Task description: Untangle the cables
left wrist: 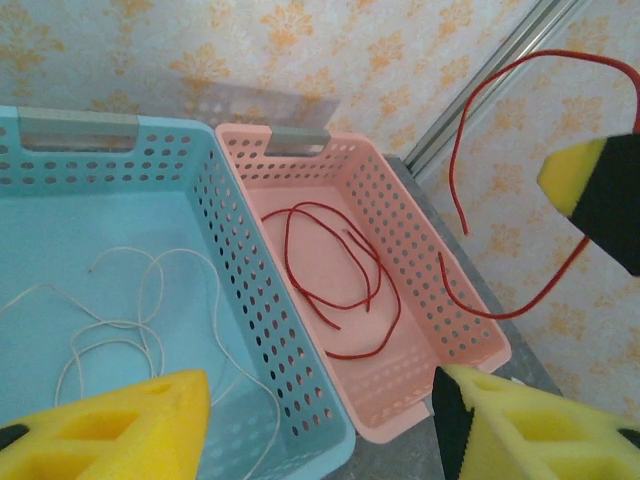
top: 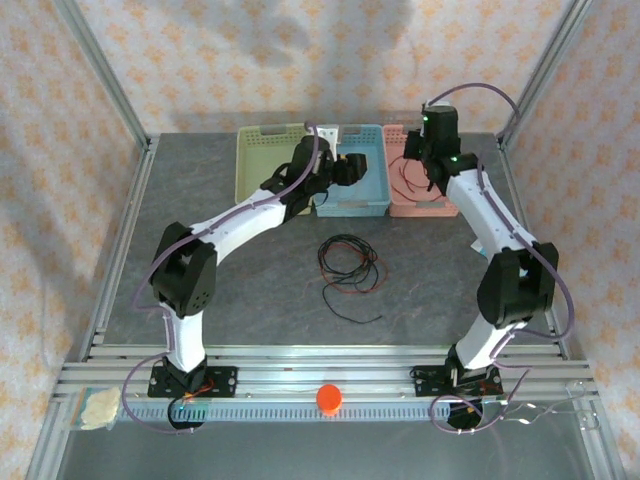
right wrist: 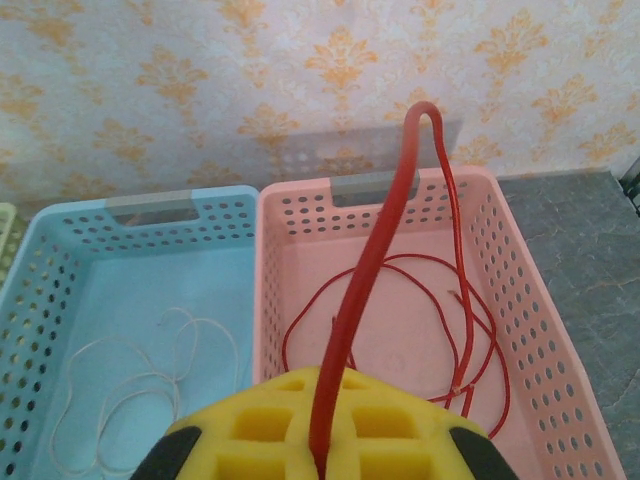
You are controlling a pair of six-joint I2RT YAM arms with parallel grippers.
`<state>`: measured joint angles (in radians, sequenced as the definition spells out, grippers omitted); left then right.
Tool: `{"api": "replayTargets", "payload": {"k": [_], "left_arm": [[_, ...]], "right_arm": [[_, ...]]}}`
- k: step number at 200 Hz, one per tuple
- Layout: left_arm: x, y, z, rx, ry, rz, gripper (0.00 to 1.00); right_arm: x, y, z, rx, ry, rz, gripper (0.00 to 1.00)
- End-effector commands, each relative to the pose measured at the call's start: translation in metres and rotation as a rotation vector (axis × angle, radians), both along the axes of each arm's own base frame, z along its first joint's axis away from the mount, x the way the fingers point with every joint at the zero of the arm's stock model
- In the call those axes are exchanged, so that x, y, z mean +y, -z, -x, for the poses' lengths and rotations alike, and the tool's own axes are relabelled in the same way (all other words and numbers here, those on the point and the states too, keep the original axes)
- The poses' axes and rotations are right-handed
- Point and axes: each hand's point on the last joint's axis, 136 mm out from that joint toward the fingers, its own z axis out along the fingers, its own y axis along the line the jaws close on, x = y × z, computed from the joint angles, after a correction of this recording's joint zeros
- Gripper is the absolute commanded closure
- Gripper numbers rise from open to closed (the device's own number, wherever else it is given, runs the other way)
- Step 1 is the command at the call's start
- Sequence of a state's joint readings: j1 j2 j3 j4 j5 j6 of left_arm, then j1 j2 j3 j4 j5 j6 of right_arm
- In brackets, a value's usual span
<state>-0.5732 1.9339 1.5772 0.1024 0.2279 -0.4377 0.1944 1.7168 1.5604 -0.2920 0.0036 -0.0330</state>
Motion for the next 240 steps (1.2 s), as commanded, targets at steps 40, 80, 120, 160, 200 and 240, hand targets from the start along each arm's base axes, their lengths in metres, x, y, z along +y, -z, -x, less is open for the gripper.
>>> {"api": "replayTargets", "payload": {"k": [40,80,120,160,200,240], "left_arm": [[-0.023,0.000,-0.035,-0.025,-0.006,0.072,0.39],[-0.038,0.011,-0.038,-0.019,0.004,0.063,0.39],[-0.049,0.022,-0.027,-0.018,0.011,0.021,0.36],[-0.058,0.048,-0.017,0.014,0.018,0.004,0.34],[-0.061,0.053,-0.009,0.012,0.013,-0.012,0.33],[-0.057,0.050,-0.007,0.006,0.007,-0.027,0.33]], "right_arm": [[-0.022,0.025,-0.040,0.069,0.094,0.021,1.00],[-0.037,0.048,-0.053,0.132,0.164,0.114,1.00],[-0.040,0.085,-0.060,0.231,0.160,0.185,1.00],[-0.039,0.128,-0.066,0.325,0.143,0.209,1.00],[-0.026,0.153,-0.067,0.373,0.078,0.165,0.89],[-0.020,0.140,-0.066,0.335,0.045,0.126,0.57]]}}
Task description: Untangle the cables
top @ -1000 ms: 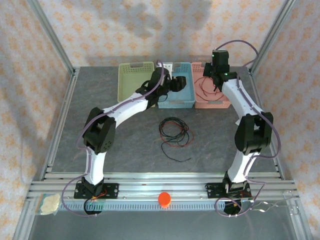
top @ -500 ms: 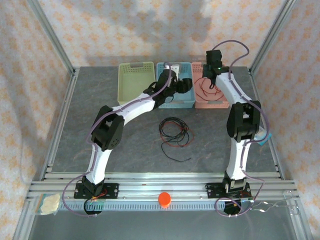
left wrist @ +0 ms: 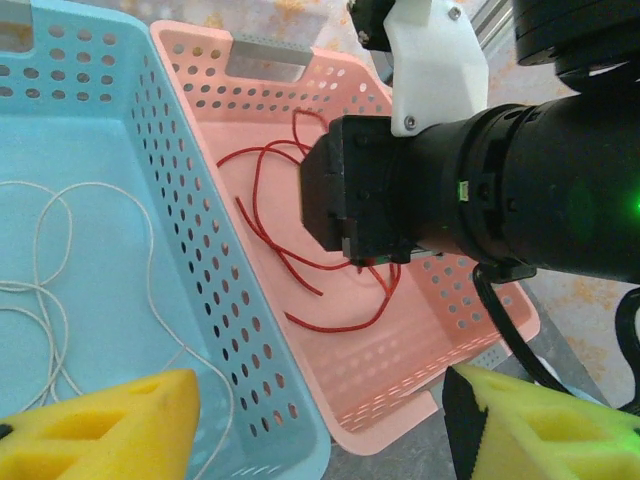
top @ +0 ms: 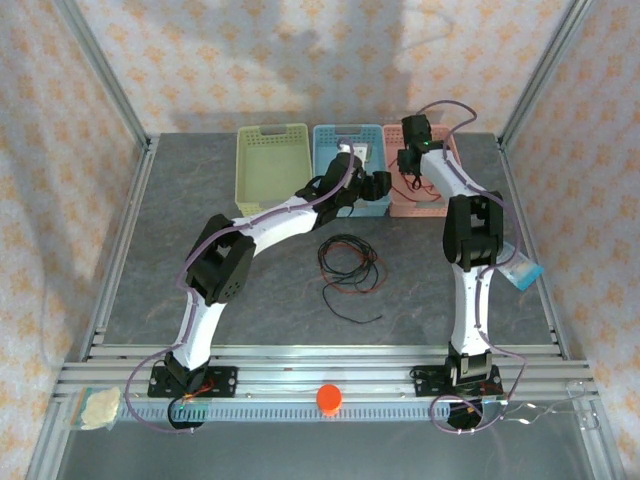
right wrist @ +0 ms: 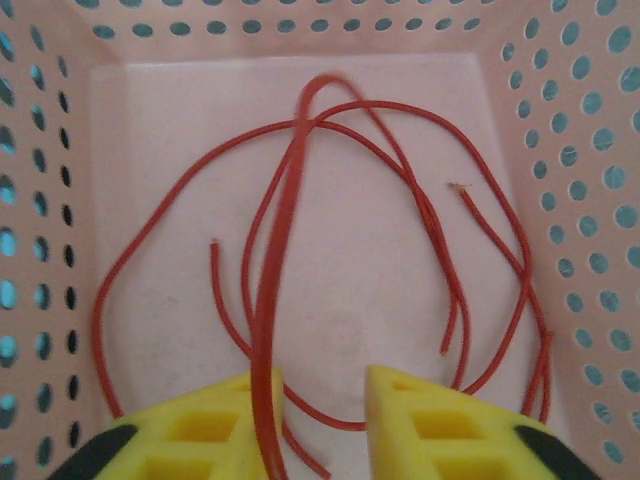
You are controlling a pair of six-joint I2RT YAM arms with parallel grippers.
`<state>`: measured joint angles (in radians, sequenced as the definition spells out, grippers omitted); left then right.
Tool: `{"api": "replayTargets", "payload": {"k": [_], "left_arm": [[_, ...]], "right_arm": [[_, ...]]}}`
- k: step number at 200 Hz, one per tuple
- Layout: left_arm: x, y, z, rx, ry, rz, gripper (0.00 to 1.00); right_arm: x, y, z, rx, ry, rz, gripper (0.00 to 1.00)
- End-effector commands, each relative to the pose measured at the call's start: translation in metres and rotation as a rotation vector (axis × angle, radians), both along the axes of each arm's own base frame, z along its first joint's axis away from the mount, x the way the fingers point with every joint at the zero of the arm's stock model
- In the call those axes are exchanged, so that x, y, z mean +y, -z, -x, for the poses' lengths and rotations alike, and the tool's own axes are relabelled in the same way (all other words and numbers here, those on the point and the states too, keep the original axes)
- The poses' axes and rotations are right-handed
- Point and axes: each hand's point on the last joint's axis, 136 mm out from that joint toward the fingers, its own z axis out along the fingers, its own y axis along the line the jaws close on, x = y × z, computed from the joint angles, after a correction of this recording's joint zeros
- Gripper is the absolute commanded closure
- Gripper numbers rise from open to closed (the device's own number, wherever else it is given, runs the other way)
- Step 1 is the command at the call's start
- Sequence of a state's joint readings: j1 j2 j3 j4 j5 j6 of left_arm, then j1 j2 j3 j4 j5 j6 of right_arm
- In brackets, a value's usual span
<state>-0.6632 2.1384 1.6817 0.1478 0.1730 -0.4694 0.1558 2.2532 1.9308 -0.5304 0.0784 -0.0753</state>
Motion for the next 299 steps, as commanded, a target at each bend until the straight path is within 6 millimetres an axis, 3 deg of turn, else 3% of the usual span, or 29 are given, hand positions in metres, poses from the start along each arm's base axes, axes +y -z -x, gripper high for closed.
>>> {"api": "replayTargets", "payload": {"k": [1,28,63,100,106,108,112,150,211,257,299], "left_arm": [[0.004,-0.012,-0.002,-0.047,-0.021,-0.004,0.33],[0.013,-0.018,0.000,-0.060,-0.047,-0.033,0.33],[0.034,-0.024,0.010,-0.067,-0.091,-0.082,0.33],[0.053,-0.033,0.026,-0.076,-0.115,-0.104,0.33],[0.055,-0.026,0.028,-0.066,-0.118,-0.114,0.33],[0.057,-0.038,0.030,-0.082,-0.120,-0.100,0.33],[0.059,-0.041,0.032,-0.087,-0.122,-0.098,0.33],[0.074,-0.044,0.054,-0.074,-0.125,-0.107,0.33],[0.106,-0.016,0.099,0.006,-0.173,-0.158,0.33],[0.115,0.006,0.131,0.054,-0.160,-0.193,0.33],[0.105,0.031,0.166,0.096,-0.083,-0.194,0.33]], "right_arm": [[0.003,-0.030,-0.002,-0.061,-0.022,-0.029,0.57],[0.005,-0.050,0.004,-0.116,-0.035,-0.052,0.46],[0.018,-0.080,0.022,-0.226,-0.088,-0.142,0.51],[0.021,-0.103,0.043,-0.313,-0.093,-0.200,0.46],[0.020,-0.106,0.047,-0.325,-0.086,-0.208,0.45],[0.020,-0.108,0.048,-0.332,-0.085,-0.210,0.44],[0.019,-0.109,0.051,-0.340,-0.080,-0.213,0.42],[0.020,-0.120,0.082,-0.384,-0.066,-0.296,0.39],[0.032,-0.109,0.146,-0.357,-0.008,-0.406,0.42],[0.054,-0.068,0.201,-0.239,-0.026,-0.399,0.44],[0.071,-0.030,0.248,-0.095,0.037,-0.468,0.44]]}}
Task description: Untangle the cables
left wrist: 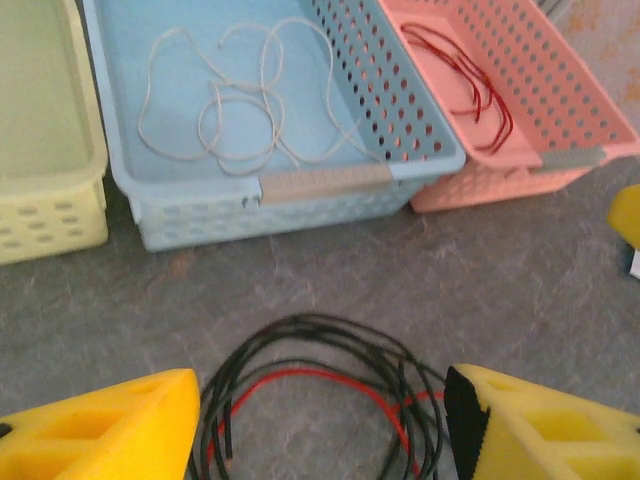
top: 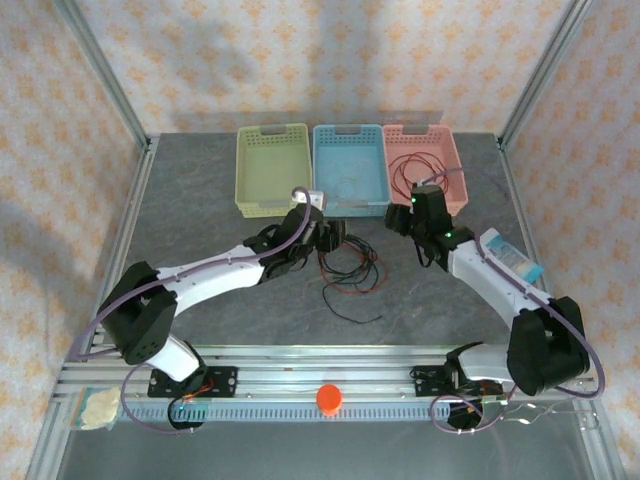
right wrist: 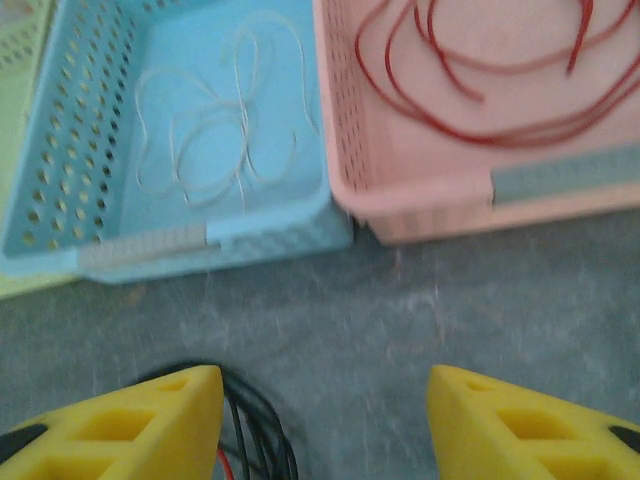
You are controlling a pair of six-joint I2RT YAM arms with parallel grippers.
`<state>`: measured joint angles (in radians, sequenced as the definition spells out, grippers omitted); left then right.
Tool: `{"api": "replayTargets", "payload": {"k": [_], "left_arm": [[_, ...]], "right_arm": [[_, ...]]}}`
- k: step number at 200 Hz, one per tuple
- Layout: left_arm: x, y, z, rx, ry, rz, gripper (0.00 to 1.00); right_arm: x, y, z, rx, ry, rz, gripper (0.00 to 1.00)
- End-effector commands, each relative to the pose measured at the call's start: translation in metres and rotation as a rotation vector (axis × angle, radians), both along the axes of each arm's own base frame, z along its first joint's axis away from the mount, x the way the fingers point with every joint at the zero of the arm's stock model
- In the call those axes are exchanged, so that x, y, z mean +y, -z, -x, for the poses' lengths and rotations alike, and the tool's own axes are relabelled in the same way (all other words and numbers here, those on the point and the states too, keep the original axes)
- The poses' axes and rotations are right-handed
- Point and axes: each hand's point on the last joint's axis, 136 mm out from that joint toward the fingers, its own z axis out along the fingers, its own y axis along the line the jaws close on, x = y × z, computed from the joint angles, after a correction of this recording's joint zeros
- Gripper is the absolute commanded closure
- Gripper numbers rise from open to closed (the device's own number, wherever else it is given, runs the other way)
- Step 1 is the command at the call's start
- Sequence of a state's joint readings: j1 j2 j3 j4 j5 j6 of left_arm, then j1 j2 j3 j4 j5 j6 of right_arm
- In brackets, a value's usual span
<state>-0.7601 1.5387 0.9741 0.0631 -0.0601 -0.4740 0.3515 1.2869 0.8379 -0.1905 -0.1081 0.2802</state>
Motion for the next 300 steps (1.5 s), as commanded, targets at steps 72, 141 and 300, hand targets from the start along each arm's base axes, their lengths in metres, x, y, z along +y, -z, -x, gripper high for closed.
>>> {"api": "replayTargets", "payload": {"k": [72,141,300], "left_arm": [[-0.024,0.037,0.065,0.060,0.091,0.137,0.32],[-0.022,0.048,0.067,0.068,0.083,0.117,0.32],[-0.005,0.059,0.032,0.056,-0.072,0.024,0.31]], "right_arm": [[0.040,0.057,0.065,0.236,0.127,-0.233,0.47],[0.063,0.075,0.062,0.308,0.074,-0.275,0.46],[0.059,0.019,0.067,0.128,0.009,-0.294,1.00]]}}
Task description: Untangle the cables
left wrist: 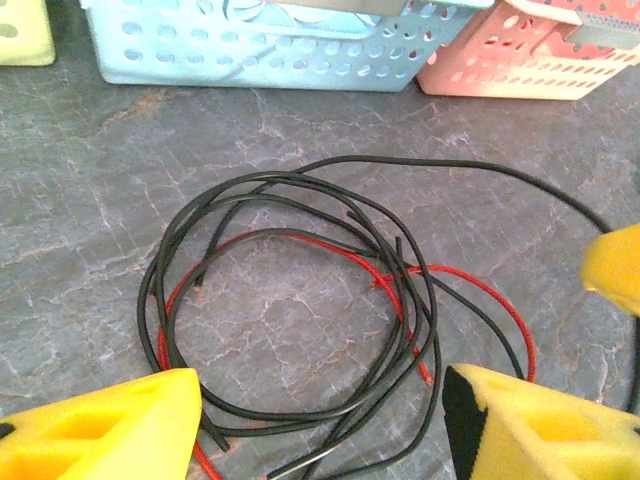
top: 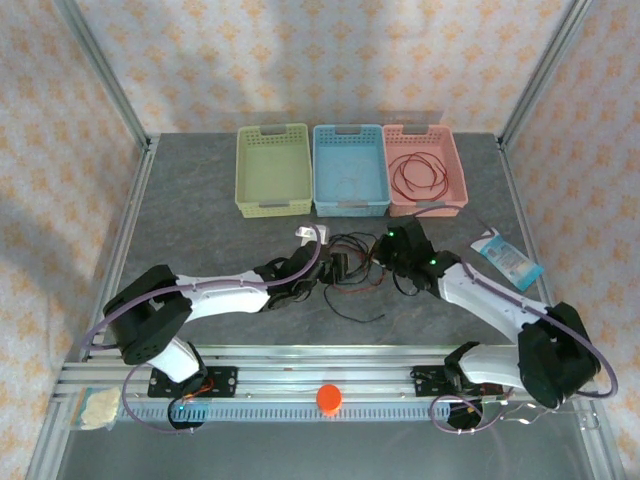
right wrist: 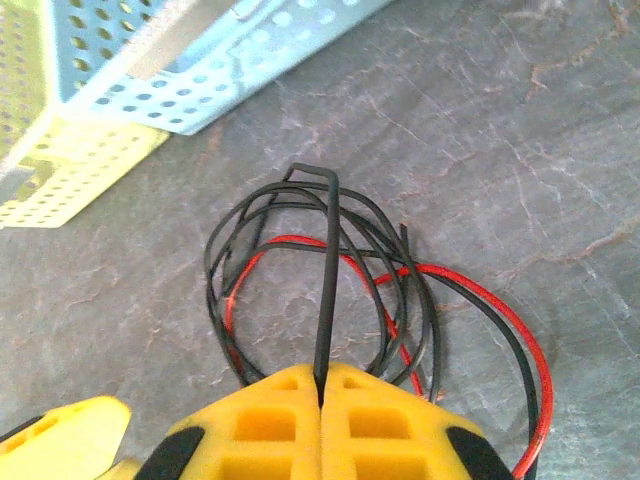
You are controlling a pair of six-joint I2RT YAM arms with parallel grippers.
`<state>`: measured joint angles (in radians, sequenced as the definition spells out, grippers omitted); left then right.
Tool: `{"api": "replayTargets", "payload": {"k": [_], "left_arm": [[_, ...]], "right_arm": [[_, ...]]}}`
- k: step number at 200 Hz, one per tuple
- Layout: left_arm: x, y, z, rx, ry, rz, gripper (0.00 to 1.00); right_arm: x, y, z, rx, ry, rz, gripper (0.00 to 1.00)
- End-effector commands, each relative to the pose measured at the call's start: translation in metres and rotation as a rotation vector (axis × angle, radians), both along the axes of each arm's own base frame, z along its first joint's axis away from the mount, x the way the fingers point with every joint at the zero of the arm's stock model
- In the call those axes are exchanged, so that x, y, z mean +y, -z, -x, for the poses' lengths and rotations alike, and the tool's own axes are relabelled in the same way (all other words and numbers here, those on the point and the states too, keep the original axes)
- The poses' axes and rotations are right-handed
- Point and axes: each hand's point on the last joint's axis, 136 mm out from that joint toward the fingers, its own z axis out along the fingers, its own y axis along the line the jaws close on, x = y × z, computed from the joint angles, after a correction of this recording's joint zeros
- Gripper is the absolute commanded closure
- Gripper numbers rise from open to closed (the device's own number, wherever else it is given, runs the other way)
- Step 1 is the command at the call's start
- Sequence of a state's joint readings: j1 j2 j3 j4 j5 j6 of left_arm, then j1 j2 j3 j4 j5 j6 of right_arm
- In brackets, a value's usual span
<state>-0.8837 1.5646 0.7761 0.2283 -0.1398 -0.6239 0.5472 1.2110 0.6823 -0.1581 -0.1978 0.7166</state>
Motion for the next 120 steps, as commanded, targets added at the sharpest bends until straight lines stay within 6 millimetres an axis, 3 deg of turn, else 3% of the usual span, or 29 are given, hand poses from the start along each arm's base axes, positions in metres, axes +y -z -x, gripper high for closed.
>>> {"api": "replayTargets", "payload": {"k": [1,41,120], "left_arm": [[0.006,-0.002,-0.014,-0.009,-0.045,-0.012,0.30],[0.001,0.006,-0.025,0.002,-0.027,-0.039,0.18],[0.001,0.013,-0.051,-0.040,-0.064,-0.150,0.18]], "right_arm": [[-0.005,-0.017,0.003,-0.069,-0.023,0.032,1.00],[0.002,-0.048,0.004,-0.147,-0.078,-0.004,1.00],[-0.001,-0.108,0.008,-0.257,-0.079,-0.059,1.00]]}}
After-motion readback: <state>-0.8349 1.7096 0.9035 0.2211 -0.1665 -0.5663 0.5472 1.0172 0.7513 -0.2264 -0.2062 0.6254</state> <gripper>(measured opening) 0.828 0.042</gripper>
